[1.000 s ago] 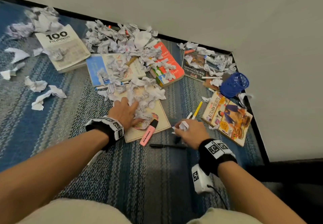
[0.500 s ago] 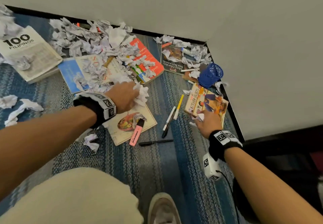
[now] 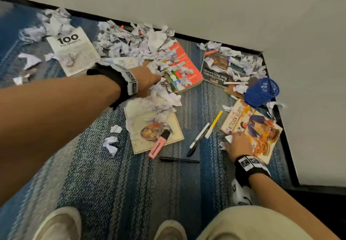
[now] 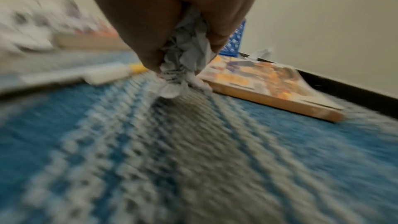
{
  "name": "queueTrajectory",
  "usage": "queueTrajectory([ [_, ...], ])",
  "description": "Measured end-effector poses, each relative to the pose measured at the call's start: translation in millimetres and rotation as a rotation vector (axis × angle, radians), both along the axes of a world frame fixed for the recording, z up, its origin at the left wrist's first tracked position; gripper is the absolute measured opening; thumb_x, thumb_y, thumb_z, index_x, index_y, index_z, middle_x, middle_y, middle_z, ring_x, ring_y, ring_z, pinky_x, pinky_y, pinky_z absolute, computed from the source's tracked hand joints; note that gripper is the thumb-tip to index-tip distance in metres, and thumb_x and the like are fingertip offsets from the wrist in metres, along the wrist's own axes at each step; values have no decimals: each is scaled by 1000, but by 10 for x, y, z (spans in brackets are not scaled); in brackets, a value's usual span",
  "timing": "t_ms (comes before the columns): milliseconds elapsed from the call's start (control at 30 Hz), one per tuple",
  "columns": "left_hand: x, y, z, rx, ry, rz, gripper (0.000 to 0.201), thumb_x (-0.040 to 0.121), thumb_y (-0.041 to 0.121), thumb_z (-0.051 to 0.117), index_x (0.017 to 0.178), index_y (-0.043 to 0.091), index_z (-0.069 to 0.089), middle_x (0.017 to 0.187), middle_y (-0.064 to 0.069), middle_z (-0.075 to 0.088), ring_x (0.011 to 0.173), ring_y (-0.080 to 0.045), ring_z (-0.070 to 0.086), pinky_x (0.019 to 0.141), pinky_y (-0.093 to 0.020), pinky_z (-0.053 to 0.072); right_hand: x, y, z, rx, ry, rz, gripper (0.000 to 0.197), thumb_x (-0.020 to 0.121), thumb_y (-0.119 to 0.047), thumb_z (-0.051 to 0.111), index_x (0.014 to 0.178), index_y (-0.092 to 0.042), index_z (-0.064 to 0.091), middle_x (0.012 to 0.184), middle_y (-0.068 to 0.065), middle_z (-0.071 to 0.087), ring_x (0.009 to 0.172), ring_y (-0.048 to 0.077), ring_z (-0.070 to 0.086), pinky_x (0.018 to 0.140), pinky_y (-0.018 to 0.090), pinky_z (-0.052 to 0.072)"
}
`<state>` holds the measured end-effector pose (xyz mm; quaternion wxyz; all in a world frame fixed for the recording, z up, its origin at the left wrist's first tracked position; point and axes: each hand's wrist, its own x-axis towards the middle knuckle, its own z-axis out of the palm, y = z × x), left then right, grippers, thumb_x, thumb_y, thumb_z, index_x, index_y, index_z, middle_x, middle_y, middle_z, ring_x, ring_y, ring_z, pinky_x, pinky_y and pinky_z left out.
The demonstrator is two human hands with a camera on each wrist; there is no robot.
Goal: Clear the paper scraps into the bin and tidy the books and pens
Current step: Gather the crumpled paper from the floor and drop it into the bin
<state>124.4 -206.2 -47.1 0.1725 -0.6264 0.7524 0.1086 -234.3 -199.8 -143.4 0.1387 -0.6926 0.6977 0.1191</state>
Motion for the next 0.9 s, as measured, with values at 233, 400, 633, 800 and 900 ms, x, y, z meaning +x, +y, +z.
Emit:
queueTrajectory([
  [233, 56, 1188, -868, -133, 232, 585, 30, 97, 36, 44, 111, 10, 43, 108, -19, 53, 91, -39, 57, 67, -38, 44, 1274, 139, 260, -210, -439, 436, 33, 82, -18, 68, 107, 1, 56, 113, 19, 53, 102, 34, 54, 80, 34, 38],
  [400, -114, 1762, -1261, -197, 159, 854, 39, 98, 46, 38, 114, 11, 43, 123, -19, 44, 104, -38, 48, 74, -46, 47, 2019, 212, -202, 32, -291, 720, 41, 91, -34, 59, 120, -7, 48, 158, 11, 9, 146, 31, 10, 113, 47, 29],
  [633, -235, 1718, -1440, -124, 53, 630, 38, 100, 19, 33, 137, 11, 35, 129, -18, 41, 108, -35, 47, 88, -42, 45, 1965, 183, -372, -48, -76, 922, 39, 89, -33, 59, 119, -10, 49, 125, 11, 42, 113, 33, 40, 99, 38, 31],
  [800, -201, 1396, -1240, -246, 294, 747, 32, 99, 23, 39, 127, 8, 38, 124, -17, 41, 108, -38, 48, 81, -46, 46, 1802, 42, -101, 7, -269, 645, 36, 87, -25, 62, 114, -5, 53, 117, 14, 51, 110, 32, 48, 89, 35, 36],
  [900, -340, 1127, -1240, -276, 344, 746, 35, 102, 33, 34, 128, 10, 39, 121, -16, 41, 107, -37, 48, 75, -46, 48, 1606, 40, 122, -86, -407, 497, 29, 82, -18, 65, 105, -2, 57, 107, 18, 58, 102, 33, 53, 80, 35, 37],
])
